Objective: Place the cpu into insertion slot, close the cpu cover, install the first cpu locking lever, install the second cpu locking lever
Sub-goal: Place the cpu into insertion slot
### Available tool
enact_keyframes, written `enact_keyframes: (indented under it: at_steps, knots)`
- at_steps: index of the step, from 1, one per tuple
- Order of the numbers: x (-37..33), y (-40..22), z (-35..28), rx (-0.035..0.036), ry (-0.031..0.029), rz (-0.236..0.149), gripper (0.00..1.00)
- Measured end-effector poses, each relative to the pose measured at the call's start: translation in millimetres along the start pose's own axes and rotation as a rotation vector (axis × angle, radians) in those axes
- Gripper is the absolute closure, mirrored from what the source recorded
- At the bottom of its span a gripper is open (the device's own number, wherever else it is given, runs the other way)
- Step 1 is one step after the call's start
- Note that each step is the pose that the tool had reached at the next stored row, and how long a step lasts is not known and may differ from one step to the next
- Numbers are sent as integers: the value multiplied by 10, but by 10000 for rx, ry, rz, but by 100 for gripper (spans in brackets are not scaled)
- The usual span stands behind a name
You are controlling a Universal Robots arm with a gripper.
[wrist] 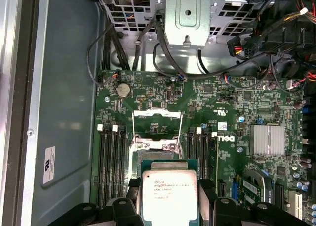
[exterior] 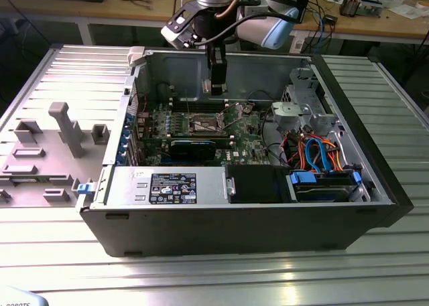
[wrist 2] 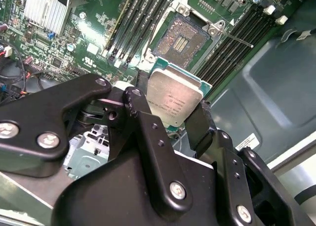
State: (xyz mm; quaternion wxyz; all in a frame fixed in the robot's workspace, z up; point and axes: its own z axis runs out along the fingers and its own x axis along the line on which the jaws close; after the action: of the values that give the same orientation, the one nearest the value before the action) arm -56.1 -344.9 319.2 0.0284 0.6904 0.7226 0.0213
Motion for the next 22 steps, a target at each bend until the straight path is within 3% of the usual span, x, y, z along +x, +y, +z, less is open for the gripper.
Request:
enact_keyframes:
  at_steps: [6,7,16,19,20,22]
  knots:
    - [1,-3,20,-2,14,1,46]
    - [1,-6,72,-2,17,1,46]
    - [4,-24,318,-2,23,-8,46]
    - [5,-29,391,2,-1,323,46]
    - [5,-33,419,3,7,538,46]
    - [6,-47,431,4,58,550,46]
